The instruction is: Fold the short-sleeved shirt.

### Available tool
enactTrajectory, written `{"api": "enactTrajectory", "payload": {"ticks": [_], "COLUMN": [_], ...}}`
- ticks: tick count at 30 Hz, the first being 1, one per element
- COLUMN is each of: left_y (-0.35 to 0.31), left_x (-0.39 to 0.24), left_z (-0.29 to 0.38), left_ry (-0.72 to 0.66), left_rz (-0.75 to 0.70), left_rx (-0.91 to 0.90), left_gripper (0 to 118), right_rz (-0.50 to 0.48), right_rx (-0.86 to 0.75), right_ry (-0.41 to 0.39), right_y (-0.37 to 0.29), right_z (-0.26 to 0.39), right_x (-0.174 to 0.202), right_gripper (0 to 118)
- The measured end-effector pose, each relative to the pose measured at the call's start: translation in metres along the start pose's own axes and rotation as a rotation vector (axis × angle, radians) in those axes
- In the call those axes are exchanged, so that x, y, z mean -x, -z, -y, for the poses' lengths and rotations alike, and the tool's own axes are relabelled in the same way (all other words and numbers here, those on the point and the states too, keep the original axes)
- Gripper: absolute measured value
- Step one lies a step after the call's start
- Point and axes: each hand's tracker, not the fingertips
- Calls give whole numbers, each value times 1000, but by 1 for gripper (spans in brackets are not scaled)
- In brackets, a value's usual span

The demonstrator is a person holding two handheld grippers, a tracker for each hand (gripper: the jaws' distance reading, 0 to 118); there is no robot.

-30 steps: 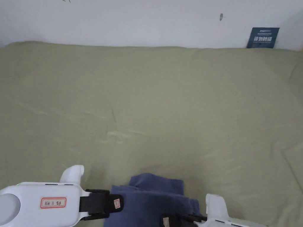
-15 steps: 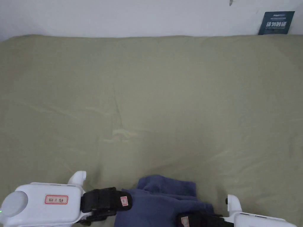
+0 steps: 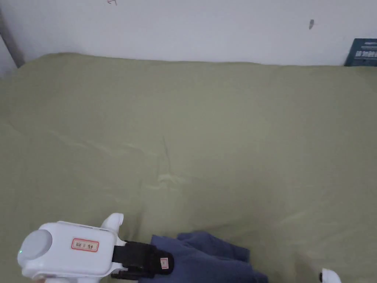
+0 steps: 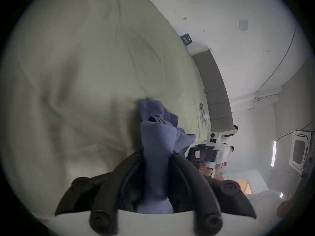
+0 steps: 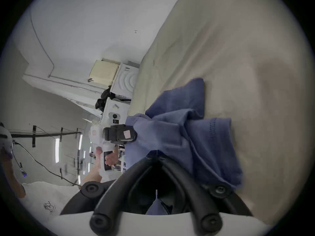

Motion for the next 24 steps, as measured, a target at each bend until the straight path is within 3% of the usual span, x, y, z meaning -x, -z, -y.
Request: {"api": "enactTrajectory", "payload": {"ticks": [6,10,17,18,20,21,24], "left_y": [-143,-232,-264,-261,-259,-260,-263], "left_x": [41,82,112,110,111,108,99], "left_z": [-35,-65,-106,-107,-109,-107,-101], "left_ry": [-51,-129,-146,-131,-126,-126,-123], "left_rz": [-234,-373,-473,-488,-487,-495,-497], "left_rx": [-143,-223,-231,-238,-258,-278,-304], "left_gripper": [22,22,26,41,109,115,115], "right_rz": [65,113,142,148,161,160,152], "right_rx": [4,-11,-41,-39,-39,-41,-48], "right_ry": [-125,-141,-136,-136,-139,-134,-141], "right_y": [-14,-17,-21,-20,-19,-19,-20], "right_z": [-7,-11,-19,-20,-22,-24,-24], "right_x": [21,25,26,26,26,25,30], "right_gripper": [0,0,0,0,0,0,0]}}
